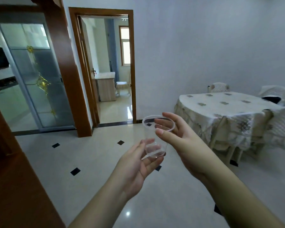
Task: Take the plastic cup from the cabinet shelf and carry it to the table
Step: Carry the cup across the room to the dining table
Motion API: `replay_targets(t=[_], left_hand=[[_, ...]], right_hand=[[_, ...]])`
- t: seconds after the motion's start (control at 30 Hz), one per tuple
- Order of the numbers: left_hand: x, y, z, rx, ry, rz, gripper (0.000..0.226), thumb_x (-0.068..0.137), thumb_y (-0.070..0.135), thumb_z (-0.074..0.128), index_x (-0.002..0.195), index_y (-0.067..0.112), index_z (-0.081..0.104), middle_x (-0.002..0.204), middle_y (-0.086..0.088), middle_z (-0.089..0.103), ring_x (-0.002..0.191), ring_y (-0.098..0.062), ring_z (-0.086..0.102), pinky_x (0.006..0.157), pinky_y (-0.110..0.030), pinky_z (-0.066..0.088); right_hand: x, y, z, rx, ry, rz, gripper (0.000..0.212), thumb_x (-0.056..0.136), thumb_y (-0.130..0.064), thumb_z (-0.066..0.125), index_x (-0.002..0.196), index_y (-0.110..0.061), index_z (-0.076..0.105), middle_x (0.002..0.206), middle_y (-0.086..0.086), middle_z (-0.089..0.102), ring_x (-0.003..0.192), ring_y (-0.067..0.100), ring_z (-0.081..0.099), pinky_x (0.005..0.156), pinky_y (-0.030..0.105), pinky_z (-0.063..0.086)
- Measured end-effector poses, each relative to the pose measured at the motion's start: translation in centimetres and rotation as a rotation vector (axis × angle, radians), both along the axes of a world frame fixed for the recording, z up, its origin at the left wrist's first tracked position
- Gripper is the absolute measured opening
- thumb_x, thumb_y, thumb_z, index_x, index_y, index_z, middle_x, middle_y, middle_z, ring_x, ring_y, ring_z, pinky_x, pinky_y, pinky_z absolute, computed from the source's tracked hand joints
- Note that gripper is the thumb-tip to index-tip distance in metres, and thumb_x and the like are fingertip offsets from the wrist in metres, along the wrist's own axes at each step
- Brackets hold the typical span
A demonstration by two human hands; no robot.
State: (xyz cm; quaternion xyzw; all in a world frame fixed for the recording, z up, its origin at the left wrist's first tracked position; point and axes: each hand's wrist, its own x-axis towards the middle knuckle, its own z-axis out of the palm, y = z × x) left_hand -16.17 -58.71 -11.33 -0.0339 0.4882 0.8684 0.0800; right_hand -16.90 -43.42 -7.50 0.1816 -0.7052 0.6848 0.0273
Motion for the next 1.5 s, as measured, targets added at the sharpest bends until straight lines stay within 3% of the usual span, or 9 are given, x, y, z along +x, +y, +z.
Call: replay_targets(t=[0.13,0.27,0.4,0.6,0.73,0.83,1.17,1.33,1.5], left_hand=[[-4.3,-0.8,-1.6,-0.031,-0.032,-0.059,0.032,0.101,0.028,0.042,0.109,0.011,0.068,0.091,-0.013,0.076,0.089,-0.030,0.074,0.069,-0.035,0.060],[-7.9,0.1,-3.0,-0.026,-0.074,-0.106,0.032,0.102,0.024,0.041,0.112,0.006,0.065,0.101,-0.020,0.074,0.093,-0.032,0.072,0.074,-0.037,0.061],[-11.4,1.7,-4.5,-0.010,-0.099,-0.156,0.031,0.102,0.023,0.042,0.112,0.007,0.065,0.100,-0.020,0.074,0.094,-0.032,0.072,0.076,-0.036,0.061],[-17.9,6.0,-6.2,-0.042,-0.120,-0.204,0.030,0.101,0.023,0.043,0.112,0.008,0.066,0.107,-0.022,0.072,0.096,-0.032,0.071,0.076,-0.035,0.060],[-22.7,10.3,-6.9,-0.076,-0.133,-0.209,0.030,0.100,0.023,0.045,0.106,0.011,0.072,0.107,-0.020,0.073,0.097,-0.030,0.071,0.073,-0.032,0.060],[-25.9,13.5,-7.0,-0.107,-0.163,-0.210,0.026,0.099,0.021,0.049,0.107,0.011,0.072,0.113,-0.020,0.071,0.100,-0.031,0.070,0.081,-0.035,0.059],[-35.2,20.9,-8.8,-0.148,-0.252,-0.219,0.029,0.096,0.019,0.056,0.119,0.005,0.064,0.120,-0.023,0.066,0.109,-0.035,0.066,0.098,-0.046,0.050],[-40.0,21.5,-10.6,-0.151,-0.296,-0.202,0.030,0.096,0.022,0.056,0.119,0.004,0.065,0.124,-0.024,0.063,0.111,-0.033,0.064,0.096,-0.043,0.052],[-45.6,20.5,-13.0,-0.119,-0.328,-0.186,0.031,0.098,0.022,0.053,0.121,0.005,0.062,0.127,-0.024,0.061,0.115,-0.036,0.060,0.096,-0.042,0.052]], right_hand=[[-3.4,-1.1,-1.5,-0.005,-0.050,-0.076,0.071,0.068,-0.050,0.077,0.131,-0.039,0.044,0.120,-0.021,0.065,0.110,-0.005,0.059,0.077,0.014,0.049],[-6.5,-0.4,-3.1,-0.003,-0.075,-0.144,0.069,0.067,-0.052,0.078,0.128,-0.041,0.048,0.122,-0.019,0.064,0.113,-0.002,0.058,0.081,0.016,0.050],[-9.6,1.1,-4.6,-0.021,-0.094,-0.186,0.078,0.060,-0.057,0.081,0.129,-0.040,0.050,0.125,-0.015,0.064,0.117,0.002,0.057,0.092,0.026,0.045],[-15.0,5.4,-6.5,-0.003,-0.124,-0.251,0.084,0.058,-0.059,0.082,0.132,-0.039,0.049,0.128,-0.009,0.061,0.115,0.005,0.059,0.089,0.026,0.051],[-19.4,10.0,-7.8,0.014,-0.129,-0.268,0.081,0.060,-0.056,0.082,0.132,-0.042,0.048,0.132,-0.009,0.058,0.120,0.013,0.057,0.100,0.038,0.048],[-22.8,13.4,-8.4,0.030,-0.162,-0.259,0.081,0.060,-0.056,0.081,0.133,-0.044,0.047,0.134,-0.009,0.055,0.124,0.017,0.053,0.104,0.043,0.044],[-31.7,21.9,-11.1,0.083,-0.175,-0.229,0.077,0.067,-0.048,0.078,0.135,-0.039,0.045,0.127,-0.012,0.058,0.117,0.003,0.055,0.097,0.032,0.049],[-36.1,23.0,-12.3,0.182,-0.194,-0.258,0.079,0.064,-0.055,0.076,0.135,-0.042,0.045,0.124,-0.016,0.058,0.110,-0.004,0.055,0.088,0.024,0.051],[-41.8,21.7,-13.4,0.230,-0.200,-0.252,0.082,0.063,-0.057,0.076,0.136,-0.041,0.044,0.121,-0.017,0.058,0.110,-0.004,0.056,0.089,0.025,0.051]])
